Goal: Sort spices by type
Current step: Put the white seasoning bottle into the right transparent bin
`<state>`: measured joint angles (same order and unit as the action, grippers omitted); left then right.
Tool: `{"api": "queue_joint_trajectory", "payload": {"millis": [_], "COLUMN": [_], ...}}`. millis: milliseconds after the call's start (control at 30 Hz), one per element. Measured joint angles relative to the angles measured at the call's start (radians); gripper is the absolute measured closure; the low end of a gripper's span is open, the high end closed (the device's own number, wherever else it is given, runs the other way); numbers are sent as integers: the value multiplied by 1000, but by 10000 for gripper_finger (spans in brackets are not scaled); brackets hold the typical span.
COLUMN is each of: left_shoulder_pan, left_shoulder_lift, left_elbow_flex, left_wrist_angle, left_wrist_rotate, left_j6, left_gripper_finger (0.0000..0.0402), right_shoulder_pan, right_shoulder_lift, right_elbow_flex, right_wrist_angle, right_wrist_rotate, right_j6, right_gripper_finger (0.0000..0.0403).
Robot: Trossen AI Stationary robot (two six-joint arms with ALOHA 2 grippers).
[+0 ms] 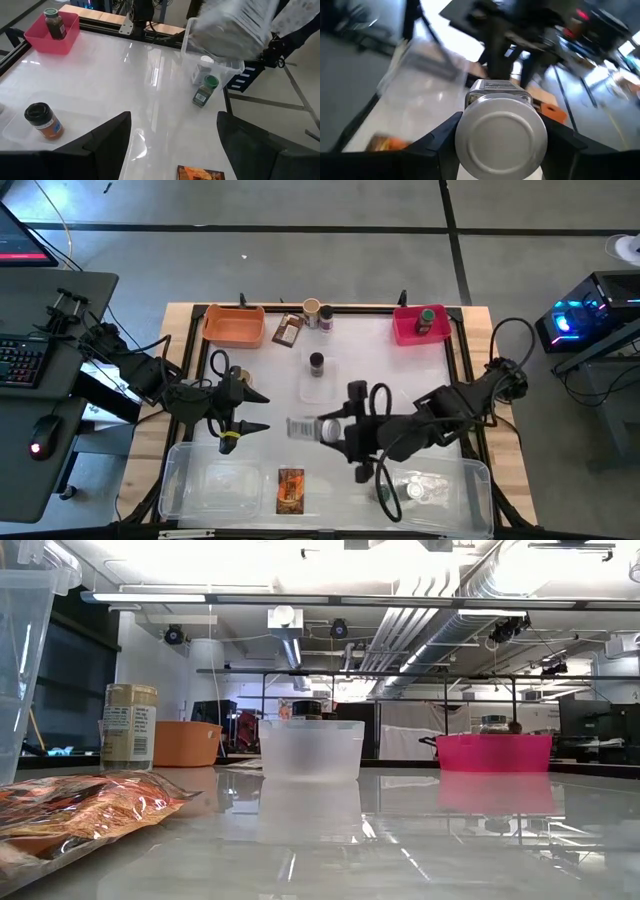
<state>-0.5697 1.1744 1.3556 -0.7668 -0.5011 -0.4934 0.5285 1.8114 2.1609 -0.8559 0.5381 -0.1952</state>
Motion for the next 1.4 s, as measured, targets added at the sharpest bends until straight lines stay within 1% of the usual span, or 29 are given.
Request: {"api": "queue_joint_trajectory", "payload": {"millis": [100,167,300,367,433,533,600,667,733,867,967,1067,1133,1167,1200,1267,1333,1400], "left_shoulder_pan": [0,0,0,0,2,11,18,25,32,40,40,39,39,39,39,38,35,32], "left_shoulder_lift": [0,0,0,0,0,0,0,0,0,0,0,0,0,0,0,0,-4,-12], "left_elbow_flex": [0,0,0,0,0,0,0,0,0,0,0,0,0,0,0,0,0,0], "left_wrist_angle": [-5,-8,-10,-9,-8,-7,-7,-7,-7,-7,-7,-7,-14,-25,-40,-85,-142,-182], "left_wrist_rotate": [0,0,-9,-17,-24,-29,-32,-33,-33,-34,-34,-33,-34,-33,-31,-10,0,0], "left_j6": [-1,-3,-3,-3,-3,-2,-2,6,10,29,54,84,95,99,108,135,145,135], "left_gripper_finger": [119,119,119,119,119,119,119,119,119,119,119,119,119,119,119,119,119,119], "right_shoulder_pan": [-12,-21,-63,-100,-142,-224,-281,-331,-383,-498,-557,-586,-581,-573,-562,-525,-474,-411], "right_shoulder_lift": [1,1,-6,-23,-47,-82,-97,-105,-107,-99,-92,-91,-91,-91,-91,-91,-91,-89], "right_elbow_flex": [0,0,0,0,0,1,1,1,1,1,0,0,0,0,0,0,0,0], "right_wrist_angle": [-35,-42,68,130,150,95,41,10,-14,-82,-108,-76,-38,-12,4,-7,-72,-165], "right_wrist_rotate": [-60,-39,146,177,196,170,136,147,156,43,23,19,-17,-55,-113,-244,-385,-455], "right_j6": [-21,21,301,474,707,1084,1243,1324,1367,1513,1587,1583,1486,1385,1247,916,641,443], "right_gripper_finger": [203,203,203,203,203,203,203,203,203,203,203,203,203,203,203,203,203,203]}}
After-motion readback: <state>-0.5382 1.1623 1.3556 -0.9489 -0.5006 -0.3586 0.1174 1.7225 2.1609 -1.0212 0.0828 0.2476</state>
